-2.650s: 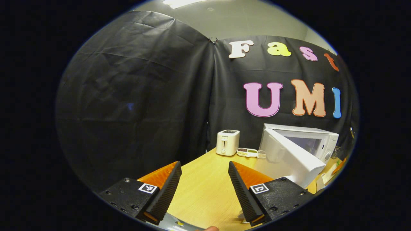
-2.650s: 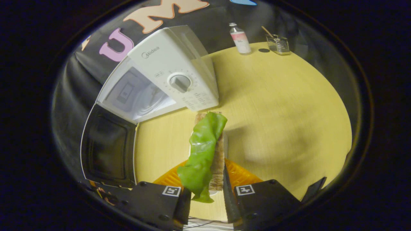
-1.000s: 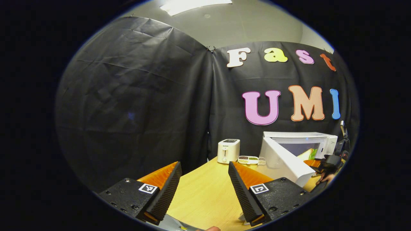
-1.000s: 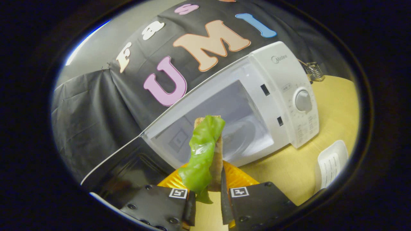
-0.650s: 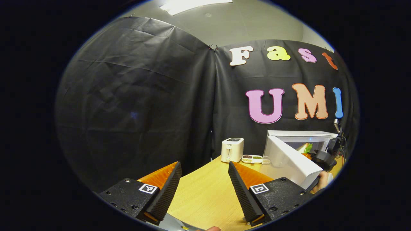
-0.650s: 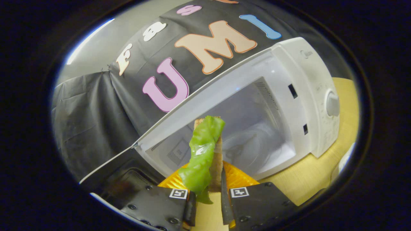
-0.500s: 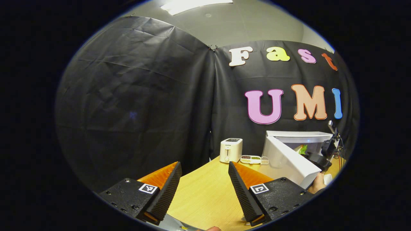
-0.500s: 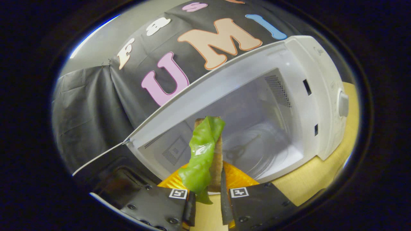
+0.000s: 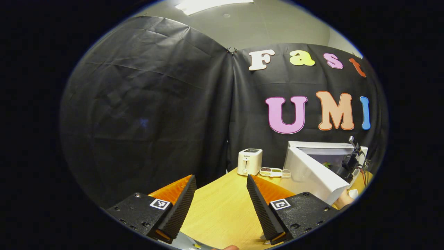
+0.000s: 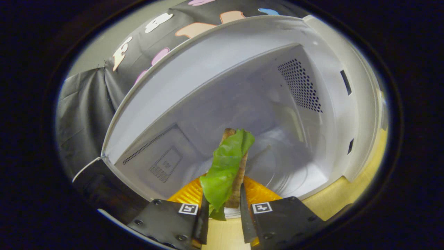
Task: Open the microwave oven with the left hand, put the food in, and close the microwave oven.
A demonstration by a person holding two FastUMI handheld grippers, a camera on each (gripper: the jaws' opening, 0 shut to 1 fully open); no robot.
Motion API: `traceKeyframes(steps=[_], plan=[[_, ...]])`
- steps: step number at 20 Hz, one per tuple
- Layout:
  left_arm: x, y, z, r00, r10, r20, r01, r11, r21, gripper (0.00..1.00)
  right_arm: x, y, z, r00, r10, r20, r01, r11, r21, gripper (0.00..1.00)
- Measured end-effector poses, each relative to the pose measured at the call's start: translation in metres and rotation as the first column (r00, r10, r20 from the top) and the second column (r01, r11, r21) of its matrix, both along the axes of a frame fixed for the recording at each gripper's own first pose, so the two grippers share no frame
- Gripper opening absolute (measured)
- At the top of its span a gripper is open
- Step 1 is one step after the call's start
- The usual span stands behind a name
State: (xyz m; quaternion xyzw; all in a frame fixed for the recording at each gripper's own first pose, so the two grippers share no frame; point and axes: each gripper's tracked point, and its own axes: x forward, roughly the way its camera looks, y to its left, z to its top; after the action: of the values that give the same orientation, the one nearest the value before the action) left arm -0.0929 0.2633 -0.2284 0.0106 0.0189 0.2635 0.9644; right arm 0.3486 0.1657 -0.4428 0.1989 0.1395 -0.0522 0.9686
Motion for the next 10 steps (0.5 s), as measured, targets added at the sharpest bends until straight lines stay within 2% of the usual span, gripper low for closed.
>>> traceKeyframes(steps=[1,2,3,4,5,6,7,10], plan=[[-0.001,0.000,0.001,1.000,0.000,0.002,0.000,1.000,0.001,0.85,0.000,-0.006,0.001,1.000,-0.015,0.001,0.016,0.999,-0.035,0.34],[-0.002,-0.001,0.001,1.000,-0.001,0.001,0.001,1.000,0.002,0.85,0.001,-0.013,0.000,0.999,-0.034,0.000,0.033,0.996,-0.083,0.45],[-0.002,-0.001,0.002,1.000,-0.003,0.004,0.003,1.000,0.004,0.89,0.000,-0.019,0.000,0.999,-0.052,-0.002,0.051,0.990,-0.134,0.49],[-0.002,-0.001,0.003,1.000,-0.004,0.006,0.004,1.000,0.006,0.89,0.000,-0.030,0.001,0.996,-0.084,-0.002,0.082,0.977,-0.197,0.62],[-0.002,-0.001,0.004,1.000,-0.002,0.007,0.001,1.000,0.009,0.89,-0.002,-0.037,-0.002,0.995,-0.095,-0.010,0.089,0.965,-0.248,0.69],[-0.002,-0.002,0.005,1.000,-0.001,0.011,0.001,1.000,0.011,0.85,0.001,-0.039,-0.005,0.997,-0.082,-0.013,0.076,0.959,-0.273,0.84],[-0.002,-0.002,0.006,1.000,-0.002,0.017,0.001,1.000,0.013,0.89,-0.006,-0.038,0.002,0.997,-0.071,-0.011,0.065,0.957,-0.284,0.99],[-0.003,-0.005,0.009,1.000,-0.011,0.027,0.011,1.000,0.014,0.85,-0.017,-0.036,0.017,1.000,-0.021,0.009,0.023,0.946,-0.324,1.00]])
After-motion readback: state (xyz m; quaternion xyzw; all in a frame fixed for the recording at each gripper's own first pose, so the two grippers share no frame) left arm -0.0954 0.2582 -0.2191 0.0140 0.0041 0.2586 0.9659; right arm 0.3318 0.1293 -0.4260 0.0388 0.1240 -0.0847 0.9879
